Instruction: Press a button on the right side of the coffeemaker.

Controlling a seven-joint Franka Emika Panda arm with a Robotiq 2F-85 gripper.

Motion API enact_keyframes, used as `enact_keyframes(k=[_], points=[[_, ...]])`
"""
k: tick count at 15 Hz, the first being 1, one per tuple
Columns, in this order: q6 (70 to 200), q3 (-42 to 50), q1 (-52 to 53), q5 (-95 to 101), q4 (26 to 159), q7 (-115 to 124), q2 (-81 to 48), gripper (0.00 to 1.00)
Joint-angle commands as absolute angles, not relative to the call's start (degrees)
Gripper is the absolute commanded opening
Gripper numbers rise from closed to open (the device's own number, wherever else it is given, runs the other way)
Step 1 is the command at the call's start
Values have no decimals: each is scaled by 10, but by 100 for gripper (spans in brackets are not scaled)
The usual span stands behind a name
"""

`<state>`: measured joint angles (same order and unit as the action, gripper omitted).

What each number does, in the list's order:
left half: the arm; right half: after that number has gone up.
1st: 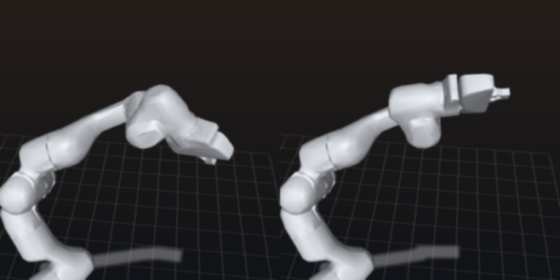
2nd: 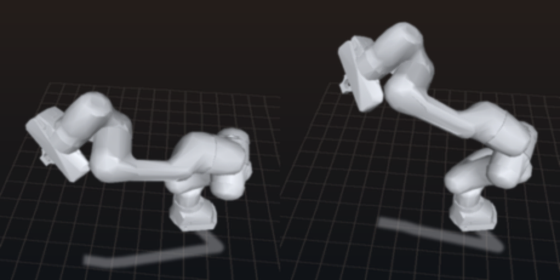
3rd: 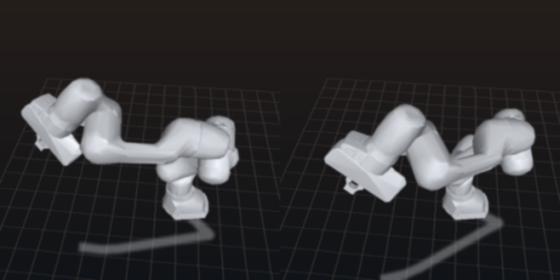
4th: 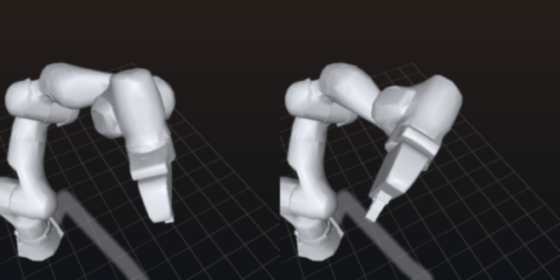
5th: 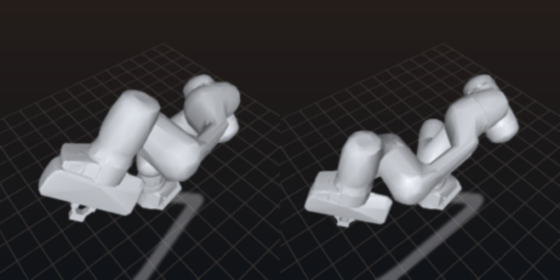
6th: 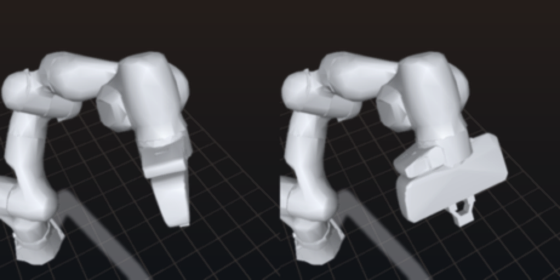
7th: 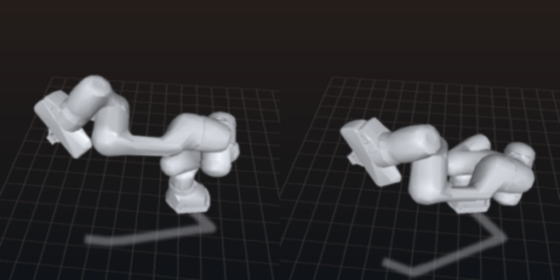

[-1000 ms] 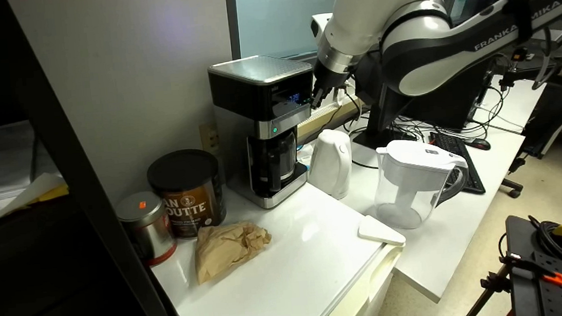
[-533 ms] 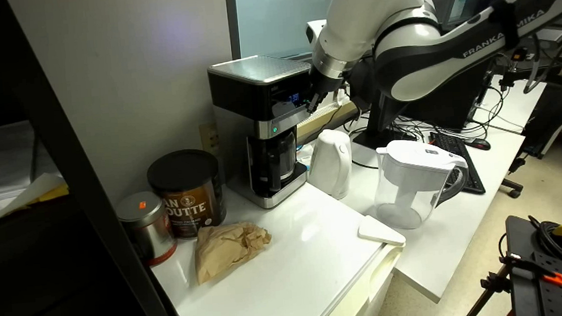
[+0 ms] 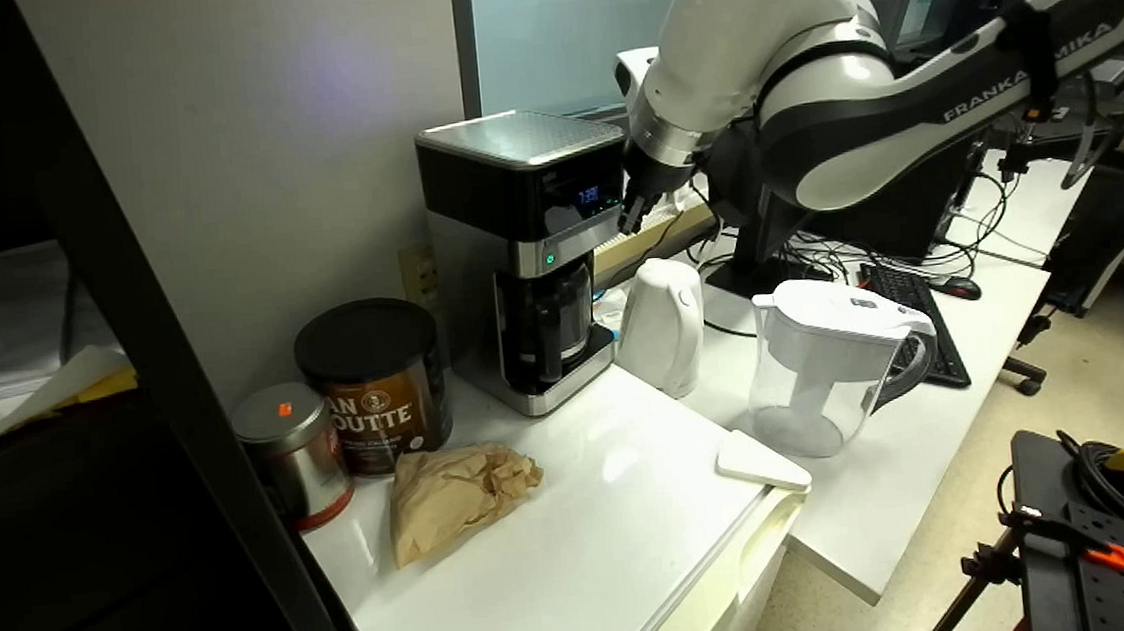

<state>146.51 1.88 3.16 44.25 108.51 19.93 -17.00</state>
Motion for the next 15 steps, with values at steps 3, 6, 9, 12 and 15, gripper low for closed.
enact_keyframes(k=[3, 6, 9, 12, 15], points=[[1464, 27, 51, 517, 1197, 199, -76, 1], [1461, 19, 47, 579, 1247, 206, -29, 1], [1466, 10, 38, 636, 1292, 213, 15, 1], [1471, 1, 31, 667, 1326, 215, 50, 1], [1475, -4, 28, 684, 1349, 218, 74, 1]])
